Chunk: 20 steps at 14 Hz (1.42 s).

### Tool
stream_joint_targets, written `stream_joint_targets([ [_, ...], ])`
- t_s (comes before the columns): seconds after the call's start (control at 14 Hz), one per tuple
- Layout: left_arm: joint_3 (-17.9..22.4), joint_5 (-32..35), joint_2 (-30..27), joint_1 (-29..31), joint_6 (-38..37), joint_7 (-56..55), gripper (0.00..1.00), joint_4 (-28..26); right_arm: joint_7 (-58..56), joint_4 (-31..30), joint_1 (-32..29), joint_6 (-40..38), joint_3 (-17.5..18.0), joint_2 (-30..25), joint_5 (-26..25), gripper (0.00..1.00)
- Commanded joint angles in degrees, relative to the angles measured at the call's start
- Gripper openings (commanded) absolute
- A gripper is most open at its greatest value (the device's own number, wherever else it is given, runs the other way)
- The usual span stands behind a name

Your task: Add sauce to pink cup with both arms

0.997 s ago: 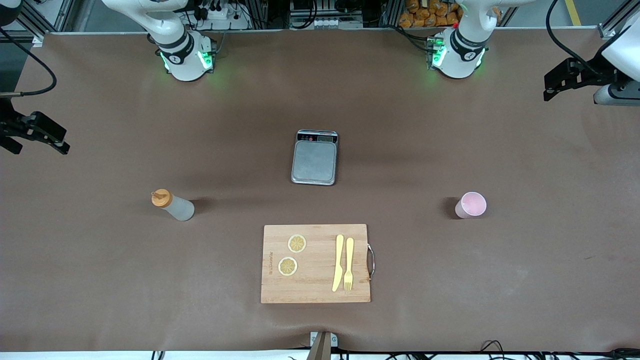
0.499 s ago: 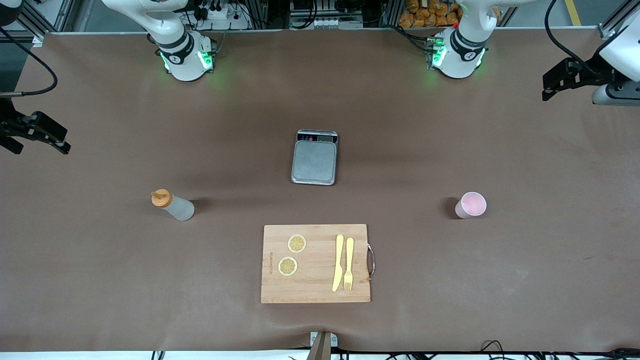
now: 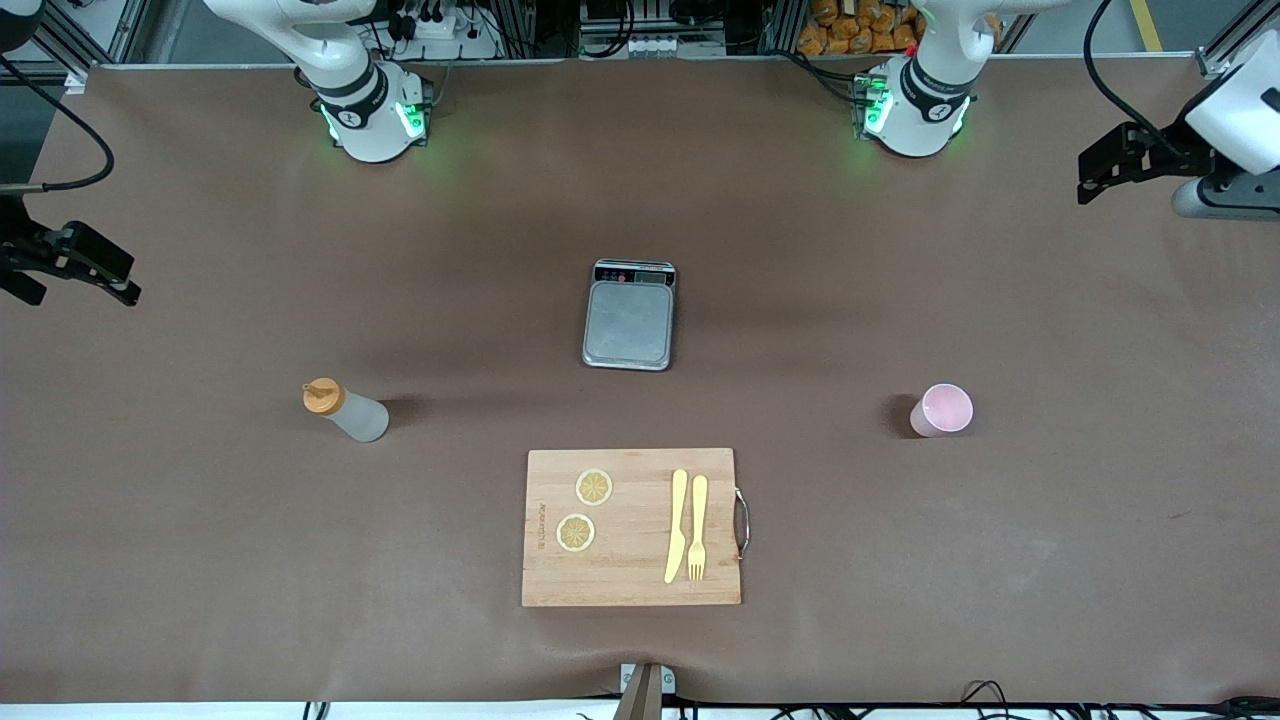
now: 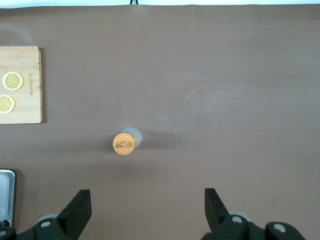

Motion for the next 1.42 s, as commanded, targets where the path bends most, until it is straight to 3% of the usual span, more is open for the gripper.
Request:
stream_joint_targets([
  [0.0, -0.16, 0.52, 0.23, 0.94, 0.72, 0.65, 1.0, -2.39, -0.16, 0.88, -0.03, -0.74, 0.1, 0.51, -0.54, 1.0],
  [0.57, 0.1, 0.69, 1.9, 4.63, 16.53, 1.44, 1.0, -14.26, -0.42, 0.88, -0.55, -1.52, -0.08, 0.42, -0.8, 1.0],
  [1.0, 0.1, 0.69, 7.87, 5.6, 22.86, 1.44, 1.0, -15.67, -0.42, 0.36, -0.2, -2.84, -0.08, 1.65, -0.72, 1.0],
  [1.35, 0.1, 0.6, 12.7, 5.69, 30.5, 1.36, 1.0, -15.94, -0.16, 0.53, -3.45, -3.81, -0.08, 2.27, -0.02, 1.0],
])
